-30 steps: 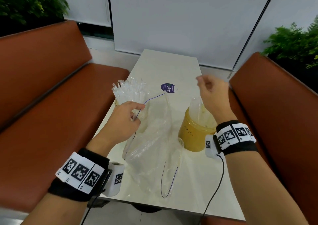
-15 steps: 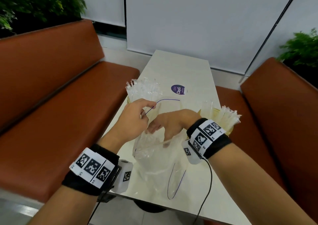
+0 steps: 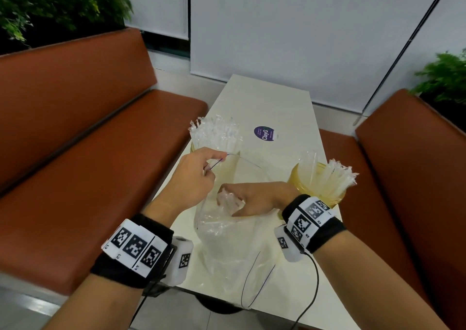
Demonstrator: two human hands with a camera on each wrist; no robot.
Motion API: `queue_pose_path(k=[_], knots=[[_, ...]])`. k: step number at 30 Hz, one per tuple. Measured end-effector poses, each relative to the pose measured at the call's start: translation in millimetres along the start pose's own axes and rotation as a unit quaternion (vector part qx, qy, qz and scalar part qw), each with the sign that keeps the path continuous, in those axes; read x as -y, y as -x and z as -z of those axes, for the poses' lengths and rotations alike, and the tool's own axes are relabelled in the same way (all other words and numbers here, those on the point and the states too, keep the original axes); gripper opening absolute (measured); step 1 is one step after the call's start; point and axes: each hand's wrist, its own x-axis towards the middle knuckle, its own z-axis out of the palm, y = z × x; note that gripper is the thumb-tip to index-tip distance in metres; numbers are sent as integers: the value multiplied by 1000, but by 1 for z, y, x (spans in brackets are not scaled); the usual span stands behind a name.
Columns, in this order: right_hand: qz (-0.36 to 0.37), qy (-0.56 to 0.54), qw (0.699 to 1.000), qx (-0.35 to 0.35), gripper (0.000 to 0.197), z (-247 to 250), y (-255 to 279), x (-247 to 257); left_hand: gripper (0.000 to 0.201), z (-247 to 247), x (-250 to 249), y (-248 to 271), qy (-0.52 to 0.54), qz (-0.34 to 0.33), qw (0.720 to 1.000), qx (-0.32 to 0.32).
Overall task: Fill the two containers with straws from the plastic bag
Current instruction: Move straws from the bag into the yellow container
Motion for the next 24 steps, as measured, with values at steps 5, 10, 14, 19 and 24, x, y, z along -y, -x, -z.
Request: queue_pose_path(k=[5,10,14,19,24], knots=[[-32,-45,998,-22,59,-11,-2,-5,52,-2,3,0,4,-2,1000,-1],[46,-200,972,-118,20,-9,-4,-6,51,-3,2,1,-2,6,1000,-3],[109,-284,927,-221,10,5,6,4,46,-4,-2,-2,-10,25,1000,-9],[209,-347,852,-332,7,45,45,36,49,-6,3,-5,-5,39,999,-15],[290,-450,733,-420,11,107,105,53,46,-7,2,-5,-8,46,999,-8]])
